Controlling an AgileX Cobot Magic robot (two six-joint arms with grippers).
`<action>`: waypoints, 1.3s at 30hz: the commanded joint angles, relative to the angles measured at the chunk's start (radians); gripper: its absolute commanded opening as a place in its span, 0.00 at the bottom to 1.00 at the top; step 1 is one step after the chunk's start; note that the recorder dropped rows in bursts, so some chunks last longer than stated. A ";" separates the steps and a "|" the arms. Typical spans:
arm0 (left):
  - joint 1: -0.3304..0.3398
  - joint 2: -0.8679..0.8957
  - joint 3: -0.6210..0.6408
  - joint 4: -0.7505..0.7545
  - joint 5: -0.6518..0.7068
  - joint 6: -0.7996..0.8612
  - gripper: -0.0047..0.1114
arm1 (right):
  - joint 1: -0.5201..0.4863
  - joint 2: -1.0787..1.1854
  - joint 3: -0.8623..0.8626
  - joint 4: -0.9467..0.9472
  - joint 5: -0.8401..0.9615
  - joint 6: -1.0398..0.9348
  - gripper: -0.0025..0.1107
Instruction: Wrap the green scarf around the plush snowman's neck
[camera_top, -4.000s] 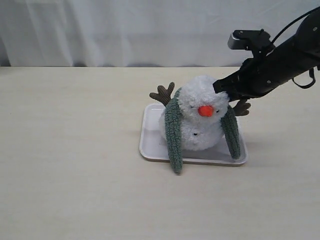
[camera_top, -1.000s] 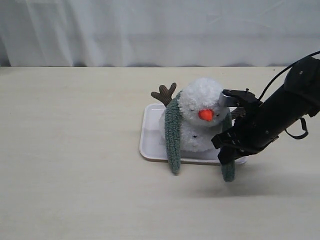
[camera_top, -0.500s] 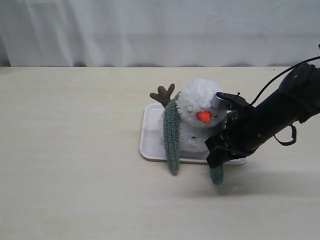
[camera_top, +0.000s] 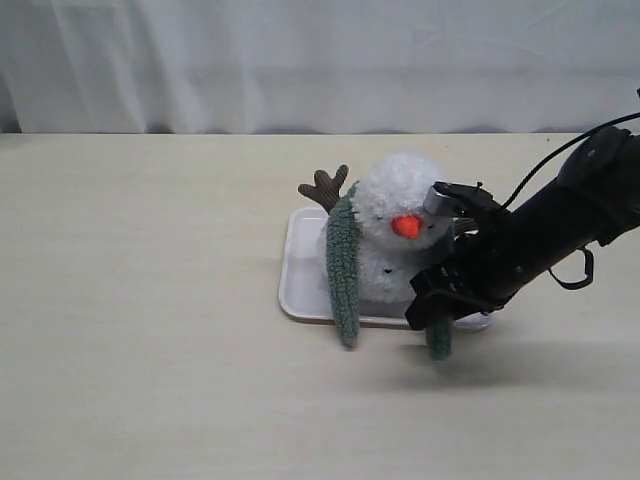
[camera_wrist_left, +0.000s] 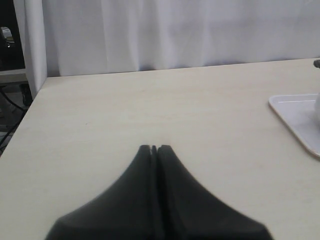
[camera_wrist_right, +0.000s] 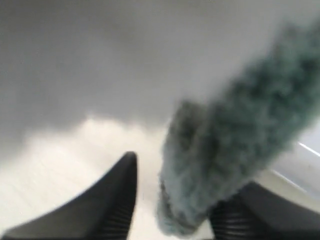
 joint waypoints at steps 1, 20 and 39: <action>-0.006 -0.003 0.003 -0.003 -0.008 -0.002 0.04 | -0.002 -0.044 0.000 -0.018 -0.009 0.042 0.55; -0.006 -0.003 0.003 -0.003 -0.008 -0.002 0.04 | 0.204 -0.122 0.007 -0.144 0.126 0.278 0.55; -0.006 -0.003 0.003 -0.003 -0.008 -0.002 0.04 | 0.542 -0.215 0.001 -0.818 -0.218 0.863 0.44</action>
